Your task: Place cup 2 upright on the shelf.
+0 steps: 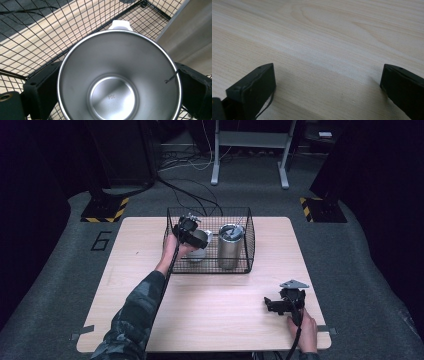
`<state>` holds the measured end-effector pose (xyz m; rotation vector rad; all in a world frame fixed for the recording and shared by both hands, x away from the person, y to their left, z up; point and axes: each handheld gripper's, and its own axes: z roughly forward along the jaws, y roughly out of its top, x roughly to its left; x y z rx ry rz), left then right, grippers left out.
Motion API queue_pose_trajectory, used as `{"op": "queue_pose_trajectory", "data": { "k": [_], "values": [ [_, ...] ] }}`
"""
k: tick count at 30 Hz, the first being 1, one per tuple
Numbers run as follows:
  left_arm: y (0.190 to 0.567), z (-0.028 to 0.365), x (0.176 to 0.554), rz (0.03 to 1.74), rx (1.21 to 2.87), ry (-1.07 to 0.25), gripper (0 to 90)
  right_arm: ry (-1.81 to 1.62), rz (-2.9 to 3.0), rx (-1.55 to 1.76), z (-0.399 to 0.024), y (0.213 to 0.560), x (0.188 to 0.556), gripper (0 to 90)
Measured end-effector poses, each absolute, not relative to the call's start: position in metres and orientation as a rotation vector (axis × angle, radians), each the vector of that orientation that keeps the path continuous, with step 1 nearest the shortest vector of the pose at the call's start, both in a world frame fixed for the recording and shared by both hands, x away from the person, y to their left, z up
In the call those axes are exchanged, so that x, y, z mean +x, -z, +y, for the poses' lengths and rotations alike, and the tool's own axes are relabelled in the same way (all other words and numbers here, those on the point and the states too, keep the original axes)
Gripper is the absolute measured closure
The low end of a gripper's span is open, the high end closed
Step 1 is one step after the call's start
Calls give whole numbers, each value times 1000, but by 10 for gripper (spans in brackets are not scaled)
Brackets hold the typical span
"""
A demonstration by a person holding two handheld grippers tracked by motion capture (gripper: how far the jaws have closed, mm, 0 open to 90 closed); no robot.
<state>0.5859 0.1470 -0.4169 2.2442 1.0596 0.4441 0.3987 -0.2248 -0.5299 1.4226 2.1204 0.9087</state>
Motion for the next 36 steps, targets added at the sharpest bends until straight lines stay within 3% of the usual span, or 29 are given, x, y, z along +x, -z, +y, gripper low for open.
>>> {"op": "queue_pose_trajectory", "data": {
  "k": [21, 36],
  "values": [
    [422, 147, 588, 1095, 2264, -436, 23, -909, 2120, 1423, -225, 530, 399, 0],
    [385, 157, 559, 1010, 2192, -470, 0, -909, 2120, 1422, -225, 530, 399, 0]
  ]
}}
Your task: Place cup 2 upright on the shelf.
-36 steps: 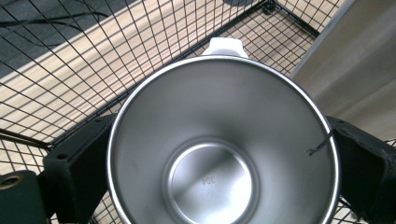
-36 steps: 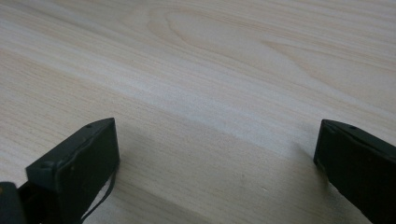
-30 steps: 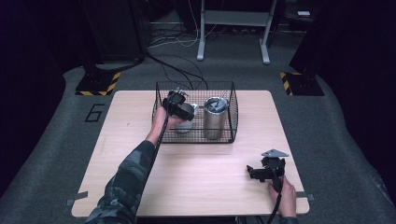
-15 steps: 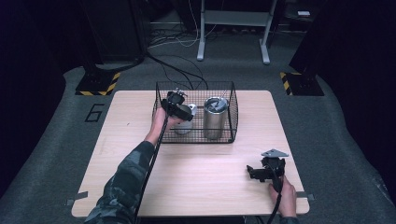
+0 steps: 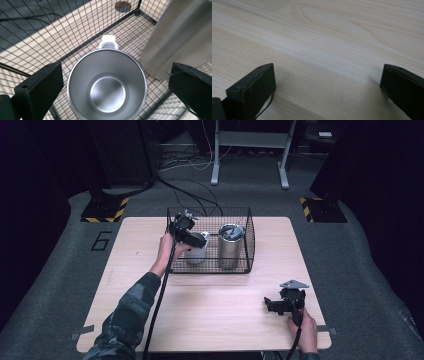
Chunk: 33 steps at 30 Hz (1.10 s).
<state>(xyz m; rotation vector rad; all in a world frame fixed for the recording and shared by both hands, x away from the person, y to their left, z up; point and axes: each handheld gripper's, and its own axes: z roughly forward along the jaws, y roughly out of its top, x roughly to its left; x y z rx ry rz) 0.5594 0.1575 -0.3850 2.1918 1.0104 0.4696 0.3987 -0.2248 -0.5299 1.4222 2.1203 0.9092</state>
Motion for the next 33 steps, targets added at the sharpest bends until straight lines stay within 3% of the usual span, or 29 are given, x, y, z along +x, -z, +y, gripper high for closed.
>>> {"op": "queue_pose_trajectory", "data": {
  "k": [17, 33],
  "values": [
    [355, 198, 472, 819, 2214, -585, 1, -909, 2120, 1423, -225, 530, 399, 0],
    [390, 243, 409, 830, 2221, -652, 0, -909, 2120, 1423, -225, 530, 399, 0]
  ]
}}
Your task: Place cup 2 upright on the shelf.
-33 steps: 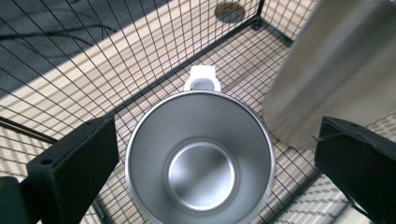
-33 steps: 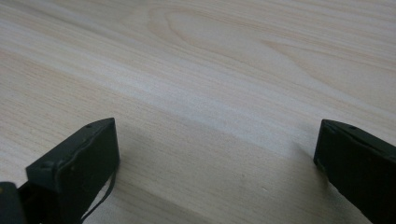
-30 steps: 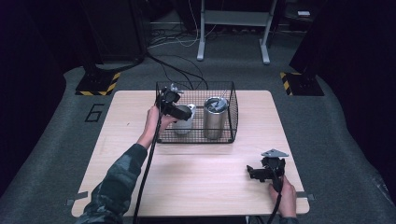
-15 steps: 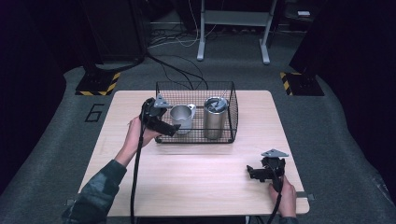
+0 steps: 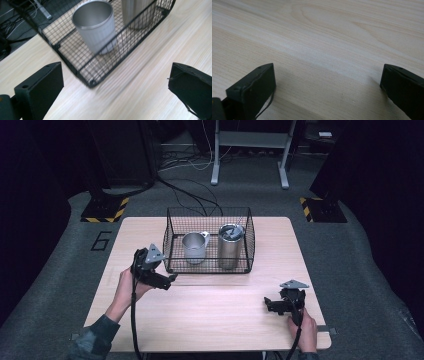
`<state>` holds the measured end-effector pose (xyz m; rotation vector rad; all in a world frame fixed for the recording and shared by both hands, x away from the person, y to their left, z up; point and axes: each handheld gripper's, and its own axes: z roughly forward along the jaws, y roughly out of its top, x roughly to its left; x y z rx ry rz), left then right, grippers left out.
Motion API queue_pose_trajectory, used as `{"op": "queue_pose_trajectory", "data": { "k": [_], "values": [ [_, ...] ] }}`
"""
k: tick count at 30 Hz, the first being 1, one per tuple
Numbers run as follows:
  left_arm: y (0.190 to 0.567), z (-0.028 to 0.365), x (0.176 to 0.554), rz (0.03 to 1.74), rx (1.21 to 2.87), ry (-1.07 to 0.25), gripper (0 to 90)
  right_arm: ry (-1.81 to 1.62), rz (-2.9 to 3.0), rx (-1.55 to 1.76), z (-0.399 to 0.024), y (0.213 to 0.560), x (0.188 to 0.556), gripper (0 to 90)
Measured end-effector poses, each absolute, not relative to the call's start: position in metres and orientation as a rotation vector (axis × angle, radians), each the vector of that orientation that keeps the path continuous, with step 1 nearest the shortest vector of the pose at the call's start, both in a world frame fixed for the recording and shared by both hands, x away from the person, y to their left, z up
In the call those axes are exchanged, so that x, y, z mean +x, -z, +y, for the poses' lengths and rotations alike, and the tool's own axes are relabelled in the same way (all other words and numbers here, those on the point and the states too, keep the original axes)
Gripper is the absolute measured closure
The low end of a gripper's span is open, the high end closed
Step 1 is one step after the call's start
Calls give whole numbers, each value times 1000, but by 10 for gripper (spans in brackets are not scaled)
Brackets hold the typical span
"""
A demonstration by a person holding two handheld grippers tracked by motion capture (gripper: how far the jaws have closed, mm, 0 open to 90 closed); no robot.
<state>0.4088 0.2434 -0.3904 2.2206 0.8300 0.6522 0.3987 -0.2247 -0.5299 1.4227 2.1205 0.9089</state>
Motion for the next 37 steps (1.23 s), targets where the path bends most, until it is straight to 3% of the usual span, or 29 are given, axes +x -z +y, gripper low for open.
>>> {"op": "queue_pose_trajectory", "data": {
  "k": [4, 26, 37],
  "values": [
    [409, 258, 398, 901, 2196, -709, 1, -909, 2120, 1423, -225, 530, 399, 0],
    [511, 352, 364, 1294, 2045, -576, 0, -909, 2120, 1423, -225, 530, 399, 0],
    [531, 357, 358, 1329, 2021, -568, 1, -909, 2120, 1423, -225, 530, 399, 0]
  ]
}}
